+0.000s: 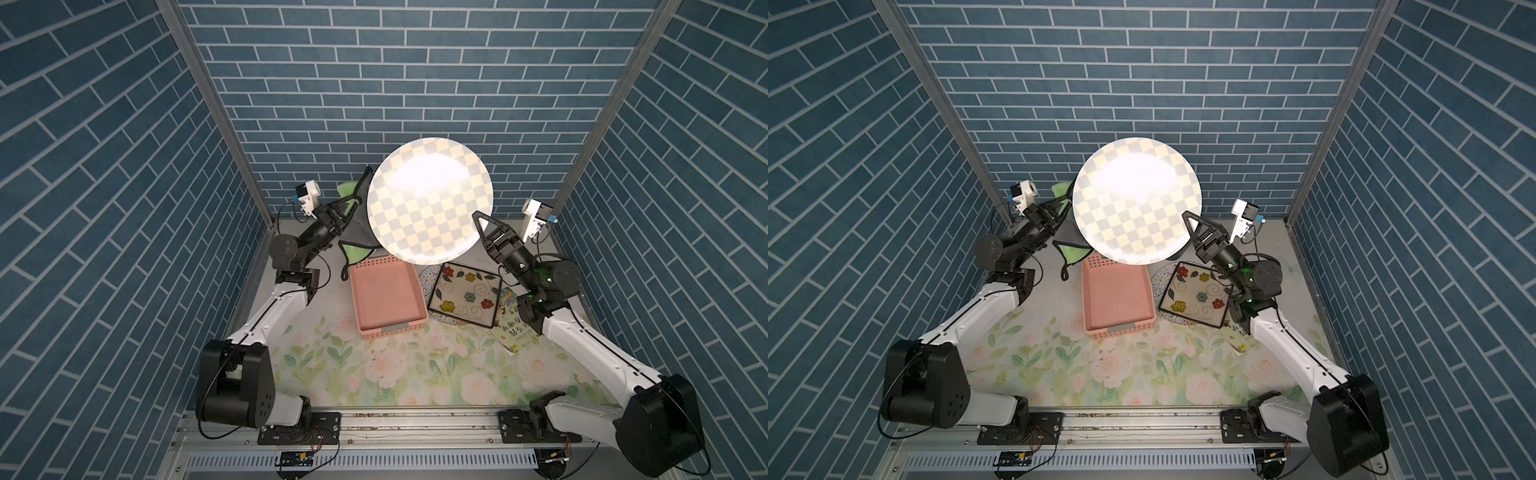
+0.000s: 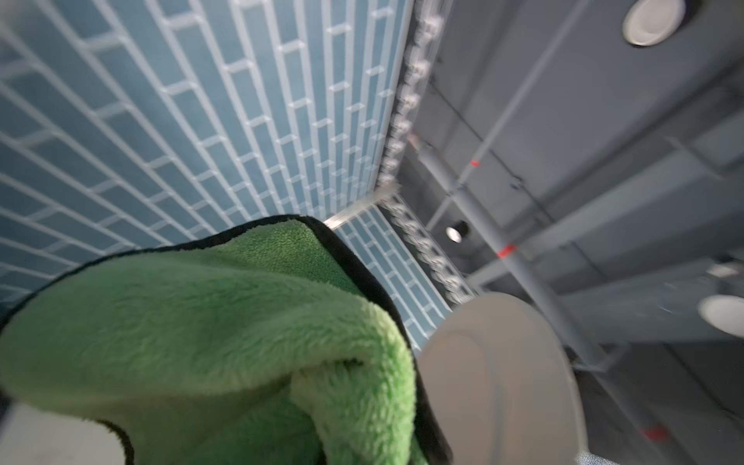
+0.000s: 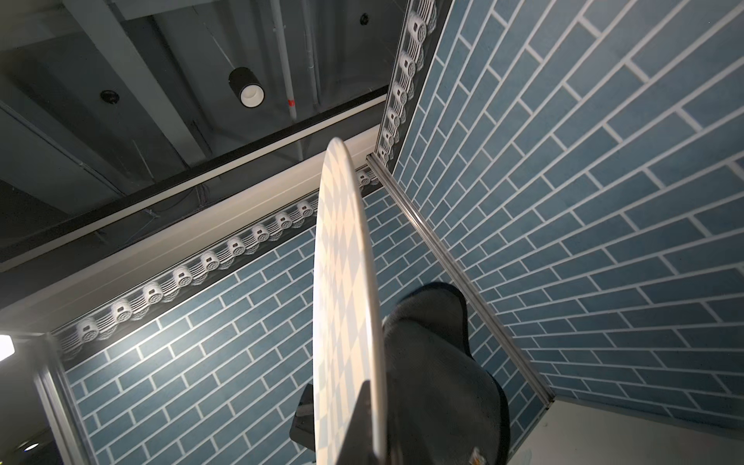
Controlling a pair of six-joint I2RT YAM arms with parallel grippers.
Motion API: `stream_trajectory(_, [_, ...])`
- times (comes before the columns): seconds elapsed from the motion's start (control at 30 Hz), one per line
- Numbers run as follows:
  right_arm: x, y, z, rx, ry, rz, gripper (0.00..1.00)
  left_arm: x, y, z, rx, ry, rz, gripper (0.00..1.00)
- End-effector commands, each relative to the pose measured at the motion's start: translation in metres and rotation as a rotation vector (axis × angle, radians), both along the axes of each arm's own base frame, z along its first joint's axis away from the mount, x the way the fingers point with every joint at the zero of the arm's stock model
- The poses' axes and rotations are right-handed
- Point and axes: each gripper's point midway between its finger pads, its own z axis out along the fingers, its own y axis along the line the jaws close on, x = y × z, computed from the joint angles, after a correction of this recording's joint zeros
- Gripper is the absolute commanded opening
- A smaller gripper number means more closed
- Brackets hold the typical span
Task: Wipe the wet plate dry
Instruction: Wipe the plate with towel.
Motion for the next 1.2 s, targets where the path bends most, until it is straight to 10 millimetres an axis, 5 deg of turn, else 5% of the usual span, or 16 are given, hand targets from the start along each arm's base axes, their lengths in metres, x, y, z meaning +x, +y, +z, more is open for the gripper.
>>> stream_trajectory(0.0, [-0.02,0.003,0.024,0.078,-0.074,0.114,0.0,-0.105,-0.001,0.082,-0.228,-0.327,-0.283,0.0])
stream_trajectory(0.3, [-0.025,0.06,0.022,0.091,-0.075,0.261,0.0,-0.126,-0.055,0.088,-0.403,-0.268,-0.472,0.0])
stream_trajectory(0.43, [-0.002,0.045,0.06,0.144,-0.147,0.191,0.0,-0.142,-0.086,0.081,-0.411,-0.242,-0.548,0.0])
stream_trajectory(0.6, [0.009,0.004,0.073,0.137,-0.18,0.057,0.0,-0.136,-0.051,0.099,-0.433,-0.295,-0.466,0.0])
stream_trajectory(0.77, [-0.026,0.035,0.034,0.027,-0.142,0.121,0.0,-0.126,-0.017,0.129,-0.472,-0.368,-0.36,0.0])
stream_trajectory(0.93, [-0.052,0.074,0.017,0.009,-0.118,0.215,0.0,-0.122,-0.034,0.131,-0.515,-0.363,-0.407,0.0])
stream_trajectory(1.17, [-0.023,0.079,0.04,0.05,-0.143,0.169,0.0,-0.149,-0.072,0.117,-0.505,-0.321,-0.495,0.0])
